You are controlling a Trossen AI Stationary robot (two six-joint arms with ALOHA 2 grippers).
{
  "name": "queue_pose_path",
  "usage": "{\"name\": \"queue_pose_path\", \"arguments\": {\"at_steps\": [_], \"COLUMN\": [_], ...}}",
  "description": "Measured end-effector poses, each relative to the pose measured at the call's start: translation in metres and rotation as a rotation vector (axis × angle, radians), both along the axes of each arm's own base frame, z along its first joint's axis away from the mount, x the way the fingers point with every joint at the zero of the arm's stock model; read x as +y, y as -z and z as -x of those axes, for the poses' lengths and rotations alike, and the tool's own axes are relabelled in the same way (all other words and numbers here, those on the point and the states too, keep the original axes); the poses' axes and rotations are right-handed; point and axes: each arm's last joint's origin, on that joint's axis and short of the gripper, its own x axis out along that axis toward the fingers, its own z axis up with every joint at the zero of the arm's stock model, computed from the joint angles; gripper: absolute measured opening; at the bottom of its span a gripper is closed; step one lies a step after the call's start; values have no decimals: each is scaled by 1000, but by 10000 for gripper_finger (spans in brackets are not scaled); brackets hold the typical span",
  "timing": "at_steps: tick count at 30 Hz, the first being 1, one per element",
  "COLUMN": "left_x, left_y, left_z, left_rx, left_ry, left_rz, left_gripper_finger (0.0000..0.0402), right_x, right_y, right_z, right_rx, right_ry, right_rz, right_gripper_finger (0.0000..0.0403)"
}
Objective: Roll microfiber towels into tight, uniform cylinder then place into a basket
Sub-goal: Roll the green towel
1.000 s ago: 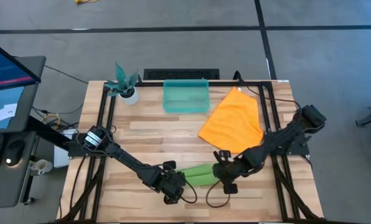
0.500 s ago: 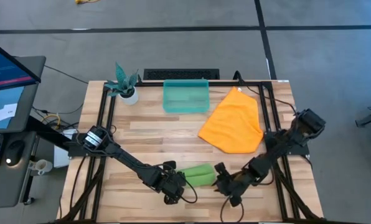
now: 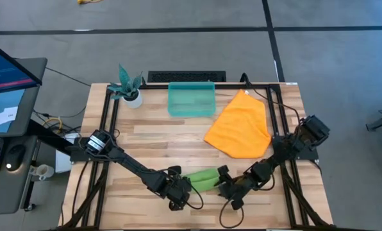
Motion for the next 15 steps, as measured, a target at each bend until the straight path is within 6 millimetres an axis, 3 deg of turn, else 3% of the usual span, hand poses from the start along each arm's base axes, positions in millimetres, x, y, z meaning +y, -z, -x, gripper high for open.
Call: {"name": "queue_pose_path", "arguments": {"at_steps": [6, 15], "left_x": [0, 0], "left_y": [0, 0], "left_z": [0, 0], "left_rx": [-2, -5], "left_ry": [-1, -1], "left_rz": [2, 4], "left_gripper_finger": [16, 16], "right_x": [12, -4], "right_y": [-11, -9], "right_z": [-2, -12], "right_rx": [28, 75], "right_ry": [-37, 23], "right_rz": [34, 72], "right_gripper_finger": [235, 229]}}
